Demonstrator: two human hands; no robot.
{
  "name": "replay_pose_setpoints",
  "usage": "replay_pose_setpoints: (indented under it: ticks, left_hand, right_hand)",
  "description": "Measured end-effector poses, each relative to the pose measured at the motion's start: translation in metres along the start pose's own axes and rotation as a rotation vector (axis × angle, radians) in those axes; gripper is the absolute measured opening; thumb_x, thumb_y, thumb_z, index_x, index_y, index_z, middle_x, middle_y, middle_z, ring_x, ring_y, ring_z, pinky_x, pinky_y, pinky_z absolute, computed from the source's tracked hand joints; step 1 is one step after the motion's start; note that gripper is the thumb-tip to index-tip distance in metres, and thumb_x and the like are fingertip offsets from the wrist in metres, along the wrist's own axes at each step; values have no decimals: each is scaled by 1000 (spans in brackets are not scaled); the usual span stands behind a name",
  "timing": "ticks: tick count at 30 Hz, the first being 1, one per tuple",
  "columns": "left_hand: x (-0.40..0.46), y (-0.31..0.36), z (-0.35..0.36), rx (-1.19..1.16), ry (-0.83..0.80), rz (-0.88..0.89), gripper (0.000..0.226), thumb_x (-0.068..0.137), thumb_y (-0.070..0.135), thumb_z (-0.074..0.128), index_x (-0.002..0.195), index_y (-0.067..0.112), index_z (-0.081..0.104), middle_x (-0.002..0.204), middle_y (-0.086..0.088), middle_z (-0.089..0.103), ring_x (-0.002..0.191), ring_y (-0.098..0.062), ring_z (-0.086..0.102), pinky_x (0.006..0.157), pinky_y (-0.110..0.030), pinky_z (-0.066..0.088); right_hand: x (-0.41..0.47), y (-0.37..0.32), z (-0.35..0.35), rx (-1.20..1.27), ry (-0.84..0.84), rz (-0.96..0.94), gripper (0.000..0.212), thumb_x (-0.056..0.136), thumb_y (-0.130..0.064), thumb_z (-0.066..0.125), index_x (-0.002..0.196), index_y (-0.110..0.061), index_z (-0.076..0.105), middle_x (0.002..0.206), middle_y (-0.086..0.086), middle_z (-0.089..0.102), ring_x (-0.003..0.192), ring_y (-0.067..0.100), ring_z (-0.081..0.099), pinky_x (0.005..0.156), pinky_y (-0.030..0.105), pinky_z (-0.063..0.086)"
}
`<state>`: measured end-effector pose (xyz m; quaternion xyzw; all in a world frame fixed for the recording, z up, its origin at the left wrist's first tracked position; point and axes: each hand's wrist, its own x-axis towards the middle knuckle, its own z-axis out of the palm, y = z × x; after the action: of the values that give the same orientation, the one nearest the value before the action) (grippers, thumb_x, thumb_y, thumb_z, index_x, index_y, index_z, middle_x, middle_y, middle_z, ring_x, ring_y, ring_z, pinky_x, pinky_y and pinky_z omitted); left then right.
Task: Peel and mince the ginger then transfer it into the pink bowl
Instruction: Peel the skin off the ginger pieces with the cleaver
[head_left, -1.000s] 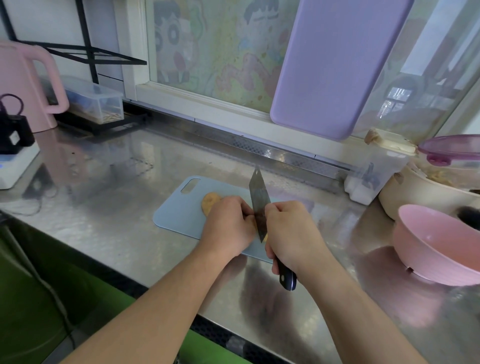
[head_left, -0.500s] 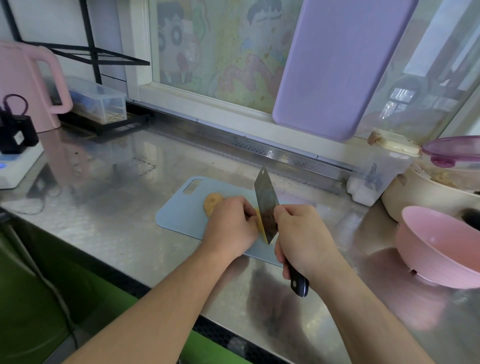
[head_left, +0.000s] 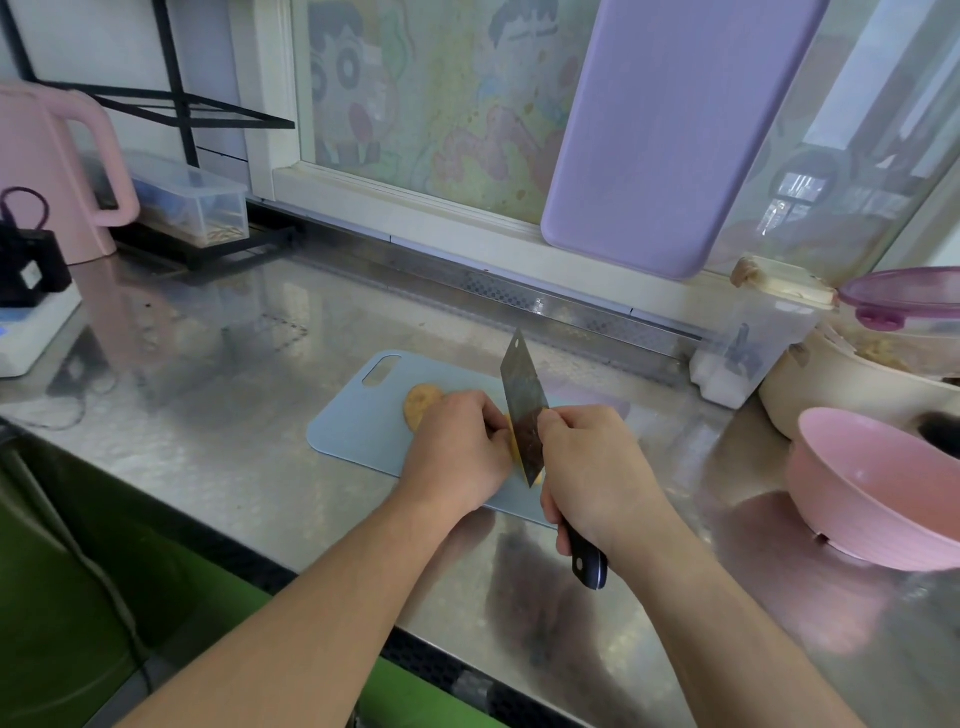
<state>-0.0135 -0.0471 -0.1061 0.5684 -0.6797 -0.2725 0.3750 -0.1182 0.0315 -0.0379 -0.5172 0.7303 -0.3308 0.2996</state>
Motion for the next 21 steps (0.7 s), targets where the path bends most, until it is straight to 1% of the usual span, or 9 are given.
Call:
replay_pose_setpoints:
  ticks: [4,6,9,11,15,21]
  left_hand:
    - [0,0,1,-1,7,-9,13,91,15,65,84,25,69,80,8,69,78,-11,65,77,-42,60]
    - [0,-1,1,-2,8,-15,13,91,15,65,84,25,69,80,8,69,78,-11,66,77,-41,60]
    - [0,0,1,-2,8,-13,14,92,15,64,83,25,69,80,8,69,77,-11,66,77,-42,60]
    - [-1,0,1,-1,9,-9,14,91,15,64,82,24,70,79,8,69,77,-11,65,76,-42,60]
    - [0,-1,2,-9,6,-17,14,89,15,63,80,22,70,74,6,69,75,-12,65,73,-42,59]
    - [1,-1,3,-9,1,-27,11,90,18,65,81,24,69,76,6,68,74,-12,65,72,-41,60]
  right_hand:
    - [-1,-2,0,-6,-4,-9,32,103,-14,33,80,-8,54,45,15,53,25,26,46,35,21,36]
    - [-1,-2,1,-22,-6,-19,33,105,-15,33,77,-10,51,46,14,53,26,25,47,36,22,37]
    - [3,1,3,-129,6,-87,34,105,-21,38,72,-17,47,53,10,57,37,26,54,46,25,47]
    - [4,2,4,-152,8,-108,34,104,-25,40,70,-21,46,57,8,57,44,26,57,51,28,51]
    - [6,3,7,-203,24,-117,34,102,-25,40,69,-23,44,57,6,56,43,24,55,49,25,48]
    - [5,0,7,-165,-6,-83,34,103,-24,39,70,-22,44,57,7,56,42,23,55,46,23,46]
